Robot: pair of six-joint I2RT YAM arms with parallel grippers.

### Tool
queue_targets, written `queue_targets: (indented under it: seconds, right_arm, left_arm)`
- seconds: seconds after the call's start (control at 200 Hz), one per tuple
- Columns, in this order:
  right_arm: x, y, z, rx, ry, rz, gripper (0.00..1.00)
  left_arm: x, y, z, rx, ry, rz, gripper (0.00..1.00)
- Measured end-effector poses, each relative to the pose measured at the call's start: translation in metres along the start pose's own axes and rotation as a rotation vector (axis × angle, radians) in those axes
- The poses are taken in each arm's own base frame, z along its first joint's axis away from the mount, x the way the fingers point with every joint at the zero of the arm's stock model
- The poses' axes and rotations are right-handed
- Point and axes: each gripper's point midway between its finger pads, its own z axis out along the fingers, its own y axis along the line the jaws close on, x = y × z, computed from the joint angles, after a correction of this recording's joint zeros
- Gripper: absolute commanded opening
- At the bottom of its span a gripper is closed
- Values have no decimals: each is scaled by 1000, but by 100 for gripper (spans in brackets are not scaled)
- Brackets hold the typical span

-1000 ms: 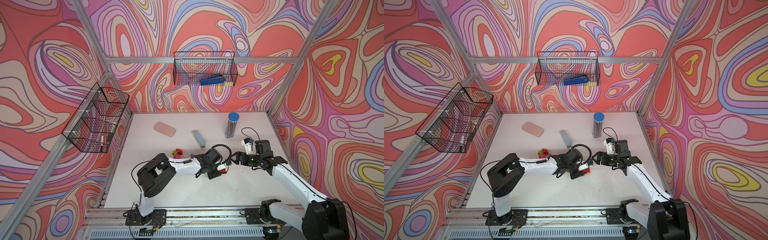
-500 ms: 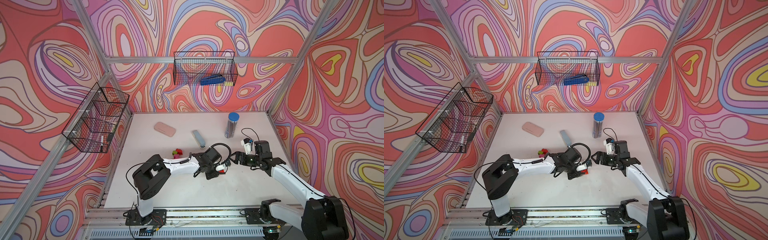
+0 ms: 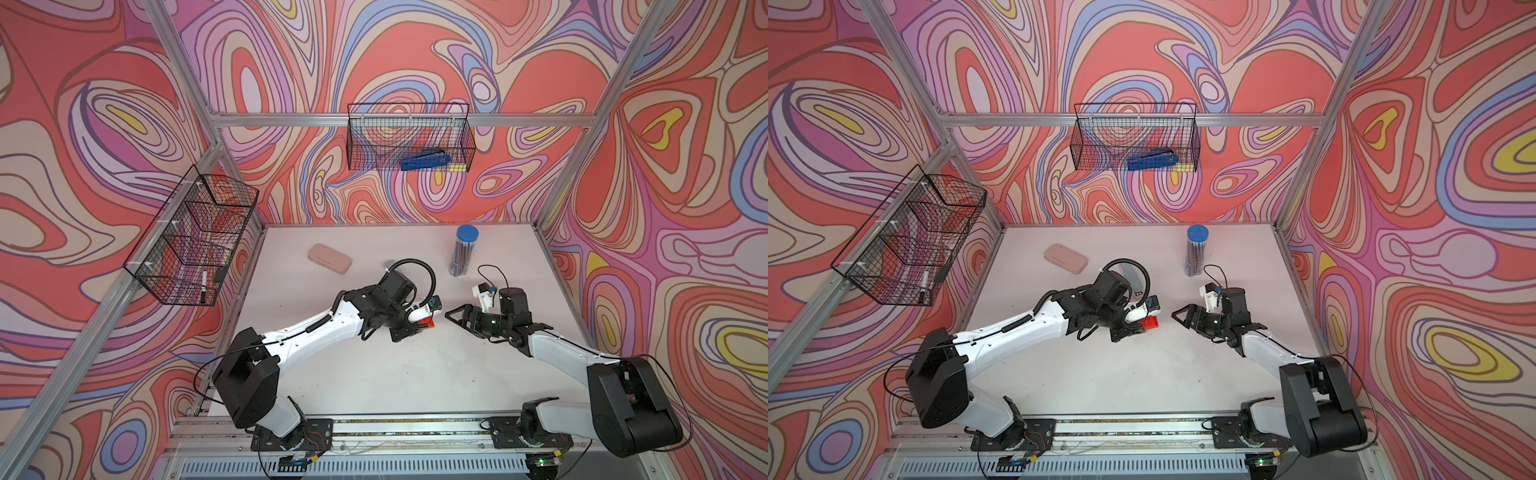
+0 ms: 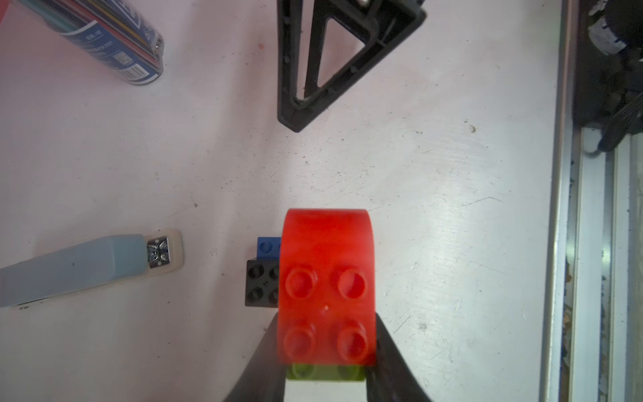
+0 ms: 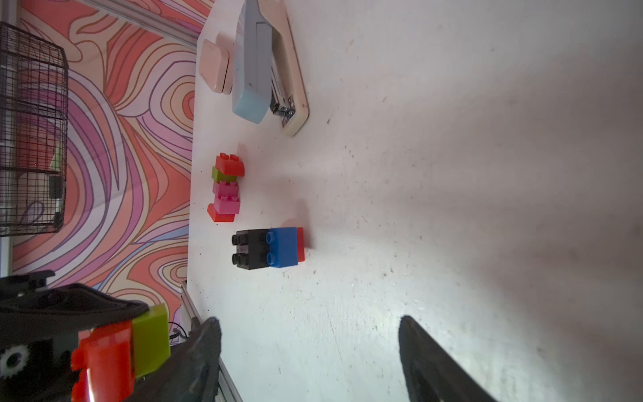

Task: Assemble the letter s with lego
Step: Assemble the lego brick with the lego brick.

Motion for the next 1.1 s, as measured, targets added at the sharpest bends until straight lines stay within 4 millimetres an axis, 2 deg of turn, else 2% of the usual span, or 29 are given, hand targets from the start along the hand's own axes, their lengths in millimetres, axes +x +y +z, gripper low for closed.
queue_targets:
  seconds: [0.095,0.235,0.536,0.766,0.977,1.102]
  right_arm:
    - [2,8,11,-44,21,9,79]
    - [17,9,30,-70,87,43,77]
    - [29,17,59,-128,165,71,73]
    - [36,15,73,-167,210,109,71]
    - [33,24,81,-221,228,93,71]
    - [39,18,87,-221,255,112,70]
  left_arm:
    - [6,7,-1,-1,1,-15,24]
    - [16,17,0,-5,5,-36,24]
    - [18,25,10,-1,-23,-37,23]
    - [28,28,24,18,-1,-42,23]
    - [31,30,25,16,4,-32,22]
    - [34,32,27,17,13,-24,21]
